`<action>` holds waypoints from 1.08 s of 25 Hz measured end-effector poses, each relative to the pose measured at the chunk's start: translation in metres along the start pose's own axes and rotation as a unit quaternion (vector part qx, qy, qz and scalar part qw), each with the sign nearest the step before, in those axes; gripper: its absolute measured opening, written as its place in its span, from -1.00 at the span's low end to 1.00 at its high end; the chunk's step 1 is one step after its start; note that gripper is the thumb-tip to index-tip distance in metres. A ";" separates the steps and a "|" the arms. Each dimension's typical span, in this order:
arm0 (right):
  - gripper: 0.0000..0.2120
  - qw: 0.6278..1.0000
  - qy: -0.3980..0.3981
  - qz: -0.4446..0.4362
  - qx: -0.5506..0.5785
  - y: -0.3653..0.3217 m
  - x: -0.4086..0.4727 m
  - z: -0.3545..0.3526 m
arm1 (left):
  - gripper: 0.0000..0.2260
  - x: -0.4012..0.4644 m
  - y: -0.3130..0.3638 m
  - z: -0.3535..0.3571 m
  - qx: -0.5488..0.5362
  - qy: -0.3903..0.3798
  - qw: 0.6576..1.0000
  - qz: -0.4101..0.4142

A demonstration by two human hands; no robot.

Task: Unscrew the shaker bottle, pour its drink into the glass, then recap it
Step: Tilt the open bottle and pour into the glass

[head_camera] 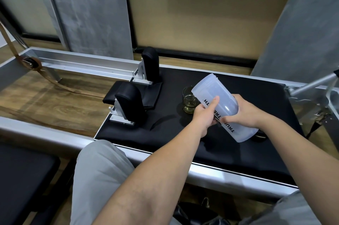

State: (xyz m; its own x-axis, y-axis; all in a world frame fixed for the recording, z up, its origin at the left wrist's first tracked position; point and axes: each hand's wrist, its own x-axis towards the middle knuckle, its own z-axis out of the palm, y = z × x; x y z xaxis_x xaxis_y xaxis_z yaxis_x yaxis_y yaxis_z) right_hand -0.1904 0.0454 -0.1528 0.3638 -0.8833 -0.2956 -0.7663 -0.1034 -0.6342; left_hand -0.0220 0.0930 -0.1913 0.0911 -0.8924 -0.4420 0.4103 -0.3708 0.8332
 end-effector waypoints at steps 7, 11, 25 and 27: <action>-0.02 1.000 -0.002 0.002 -0.004 -0.003 0.003 -0.004 | -0.56 0.003 0.002 0.002 0.001 0.003 1.000 -0.007; 0.00 1.000 -0.005 0.004 -0.003 -0.004 0.003 -0.005 | -0.58 0.003 0.001 0.001 0.003 0.004 1.000 -0.011; 0.00 1.000 -0.011 0.006 -0.025 -0.013 0.004 -0.013 | -0.53 0.002 0.004 0.003 0.004 0.007 1.000 -0.012; 0.00 1.000 -0.012 0.010 -0.026 -0.013 0.003 -0.013 | -0.56 0.002 0.004 0.003 0.003 0.007 1.000 -0.014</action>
State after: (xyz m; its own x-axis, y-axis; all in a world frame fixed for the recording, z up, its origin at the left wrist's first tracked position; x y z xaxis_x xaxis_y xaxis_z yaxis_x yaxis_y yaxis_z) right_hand -0.1860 0.0378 -0.1356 0.3608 -0.8743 -0.3246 -0.7997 -0.1109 -0.5901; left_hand -0.0230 0.0888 -0.1875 0.0919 -0.8782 -0.4694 0.4080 -0.3968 0.8222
